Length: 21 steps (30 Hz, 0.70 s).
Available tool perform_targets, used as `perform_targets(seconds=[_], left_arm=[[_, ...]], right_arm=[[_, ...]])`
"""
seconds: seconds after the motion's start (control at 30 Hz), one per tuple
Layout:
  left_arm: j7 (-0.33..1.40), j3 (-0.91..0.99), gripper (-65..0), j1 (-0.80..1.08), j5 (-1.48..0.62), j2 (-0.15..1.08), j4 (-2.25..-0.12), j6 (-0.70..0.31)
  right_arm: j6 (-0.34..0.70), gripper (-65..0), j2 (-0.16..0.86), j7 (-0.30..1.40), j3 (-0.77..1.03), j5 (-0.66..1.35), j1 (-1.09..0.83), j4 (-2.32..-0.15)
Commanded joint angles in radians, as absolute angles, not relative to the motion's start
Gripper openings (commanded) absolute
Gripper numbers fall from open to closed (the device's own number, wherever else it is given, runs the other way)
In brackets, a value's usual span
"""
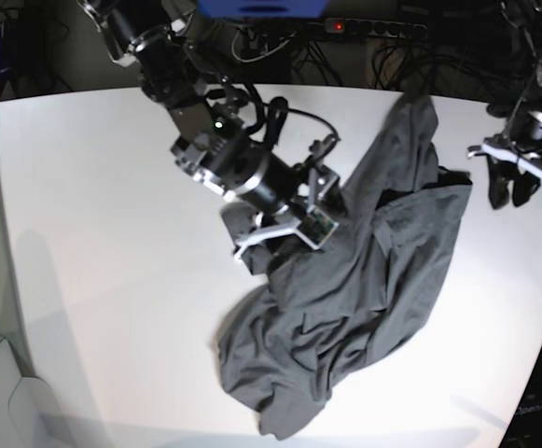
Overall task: Layout the t-shirt on the table in an organized manner, then fold the t-shirt properly
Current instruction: 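Lower the right gripper and reach the left gripper onto the t-shirt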
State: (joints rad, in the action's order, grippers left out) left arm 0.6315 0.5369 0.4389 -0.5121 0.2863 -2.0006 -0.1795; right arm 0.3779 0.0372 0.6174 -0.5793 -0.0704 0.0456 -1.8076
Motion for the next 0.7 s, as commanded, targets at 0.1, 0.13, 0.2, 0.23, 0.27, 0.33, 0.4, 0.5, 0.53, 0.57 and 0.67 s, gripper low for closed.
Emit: perform_targets(seconds=[0.1,0.13,0.2,0.23,0.27,0.33,0.4,0.5,0.53,0.57,0.67], left_arm=[[0.696,0.383,-43.1,0.298,-0.516,0.289,-2.009,-0.179],[0.723,0.351,-43.1,0.252,-0.515,0.277,-2.003,-0.179],[0.774,0.306,-43.0,0.177,-0.515,0.242,-1.952,-0.179],[0.788,0.298,-43.0,0.151,-0.515,0.228,-1.933,-0.179],[0.802,0.295,-42.9,0.13,-0.515,0.214,-1.917,-0.179],[0.811,0.292,-42.9,0.105,-0.515,0.189,-1.896,-0.179],[0.811,0.291,-42.8,0.09,-0.515,0.182,-1.865,-0.182],[0.811,0.289,-42.8,0.067,-0.515,0.18,-1.801,-0.18],[0.808,0.289,-42.8,0.067,-0.515,0.18,-1.784,-0.18],[0.8,0.289,-42.8,0.065,-0.515,0.18,-1.762,-0.18],[0.799,0.291,-42.8,0.054,-0.516,0.177,-1.707,-0.18]], right_arm=[[0.377,-34.2,0.054,0.593,-0.478,-0.062,0.021,-1.842],[0.377,-34.2,0.064,0.593,-0.455,-0.062,0.015,-1.844],[0.377,-34.1,0.065,0.593,-0.423,-0.062,0.002,-1.844],[0.378,-34.1,0.065,0.593,-0.41,-0.062,0.001,-1.844],[0.378,-34.0,0.067,0.593,-0.401,-0.062,-0.004,-1.844],[0.378,-34.0,0.084,0.593,-0.38,-0.062,-0.022,-1.844],[0.378,-34.0,0.087,0.593,-0.372,-0.062,-0.021,-1.84],[0.378,-34.0,0.087,0.593,-0.357,-0.062,-0.021,-1.839],[0.378,-34.0,0.091,0.593,-0.355,-0.064,-0.022,-1.84],[0.378,-34.0,0.104,0.593,-0.354,-0.064,-0.022,-1.84],[0.378,-34.0,0.104,0.593,-0.355,-0.062,-0.018,-1.836]])
